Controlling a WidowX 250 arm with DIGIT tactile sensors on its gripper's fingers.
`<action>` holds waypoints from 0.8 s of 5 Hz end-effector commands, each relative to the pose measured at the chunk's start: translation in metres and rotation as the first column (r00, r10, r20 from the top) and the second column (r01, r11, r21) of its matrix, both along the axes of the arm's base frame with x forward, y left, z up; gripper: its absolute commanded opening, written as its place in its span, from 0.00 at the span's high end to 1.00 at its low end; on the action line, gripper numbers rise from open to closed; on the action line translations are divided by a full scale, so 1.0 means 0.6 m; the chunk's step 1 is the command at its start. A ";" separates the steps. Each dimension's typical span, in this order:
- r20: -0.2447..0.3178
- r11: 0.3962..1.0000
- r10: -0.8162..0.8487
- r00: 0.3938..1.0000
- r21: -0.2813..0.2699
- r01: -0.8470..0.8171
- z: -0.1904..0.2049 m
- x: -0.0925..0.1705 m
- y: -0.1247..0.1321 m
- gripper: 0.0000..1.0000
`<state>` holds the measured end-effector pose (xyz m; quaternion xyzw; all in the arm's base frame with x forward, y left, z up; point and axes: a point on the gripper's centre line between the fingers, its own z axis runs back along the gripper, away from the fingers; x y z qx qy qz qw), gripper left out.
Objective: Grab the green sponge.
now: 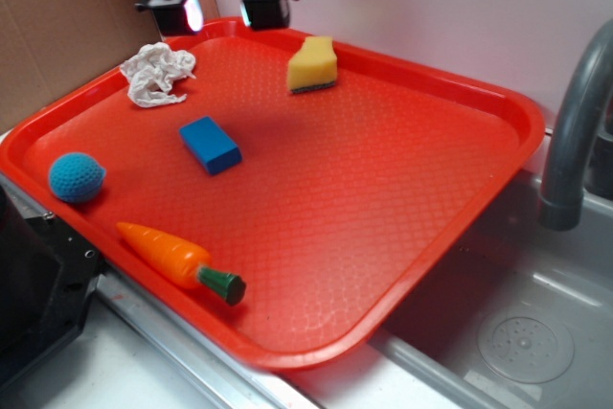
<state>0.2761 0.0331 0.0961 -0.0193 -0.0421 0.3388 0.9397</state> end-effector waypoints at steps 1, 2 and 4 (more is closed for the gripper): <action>0.185 0.983 -0.169 0.968 0.108 0.151 -0.023 0.086 0.008 0.00; 0.176 0.968 -0.238 0.955 0.124 0.218 -0.044 0.105 0.005 0.00; 0.229 0.939 -0.342 0.912 0.124 0.321 -0.052 0.107 0.004 0.00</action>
